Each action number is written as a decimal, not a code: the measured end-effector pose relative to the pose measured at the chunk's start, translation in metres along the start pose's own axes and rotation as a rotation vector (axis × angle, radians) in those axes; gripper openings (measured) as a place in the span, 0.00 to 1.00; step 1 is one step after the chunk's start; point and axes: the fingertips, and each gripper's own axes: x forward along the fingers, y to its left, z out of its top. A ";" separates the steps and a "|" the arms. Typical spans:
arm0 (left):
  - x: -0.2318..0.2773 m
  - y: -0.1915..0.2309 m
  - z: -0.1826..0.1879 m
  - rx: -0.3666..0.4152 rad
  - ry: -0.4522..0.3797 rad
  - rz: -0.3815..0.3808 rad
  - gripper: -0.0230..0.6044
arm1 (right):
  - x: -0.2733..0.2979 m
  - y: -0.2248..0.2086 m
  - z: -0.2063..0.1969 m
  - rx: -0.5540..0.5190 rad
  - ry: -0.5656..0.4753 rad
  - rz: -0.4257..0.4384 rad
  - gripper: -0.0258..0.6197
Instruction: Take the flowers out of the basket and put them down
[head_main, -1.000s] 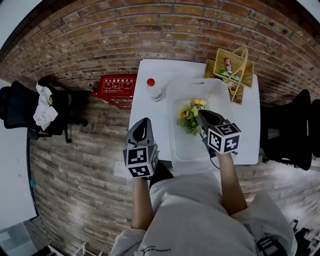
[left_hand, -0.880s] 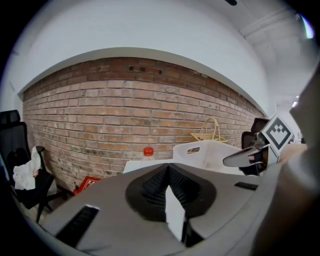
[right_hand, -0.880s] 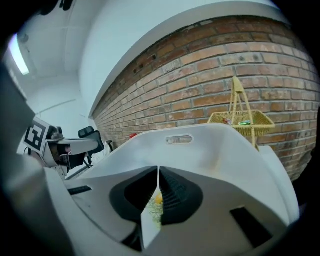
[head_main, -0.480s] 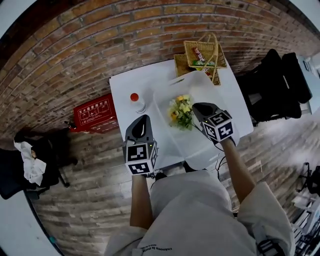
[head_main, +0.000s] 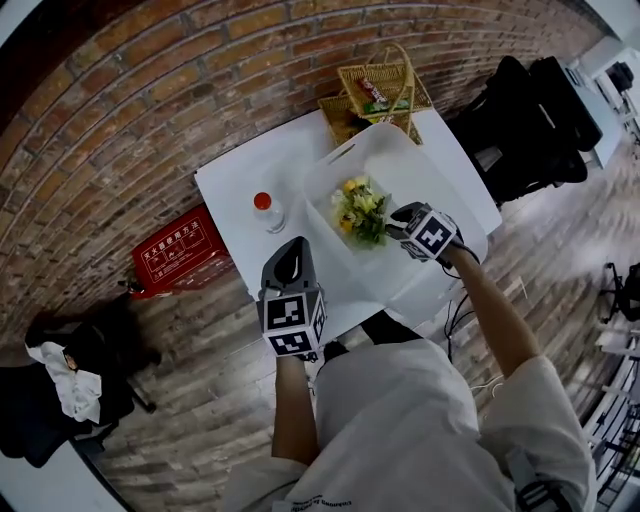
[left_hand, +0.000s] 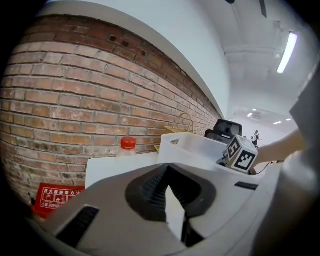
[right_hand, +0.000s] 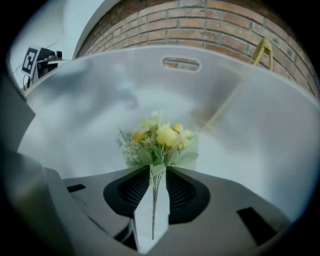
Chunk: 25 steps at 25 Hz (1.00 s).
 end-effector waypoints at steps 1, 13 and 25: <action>-0.002 0.002 -0.002 0.005 0.005 0.003 0.08 | 0.003 -0.001 -0.008 -0.006 0.033 0.003 0.24; -0.040 0.031 -0.030 -0.006 0.059 0.056 0.08 | 0.065 -0.003 -0.063 0.022 0.255 0.067 0.43; -0.069 0.027 -0.057 0.016 0.123 0.037 0.08 | 0.043 -0.002 -0.027 0.114 0.159 0.025 0.14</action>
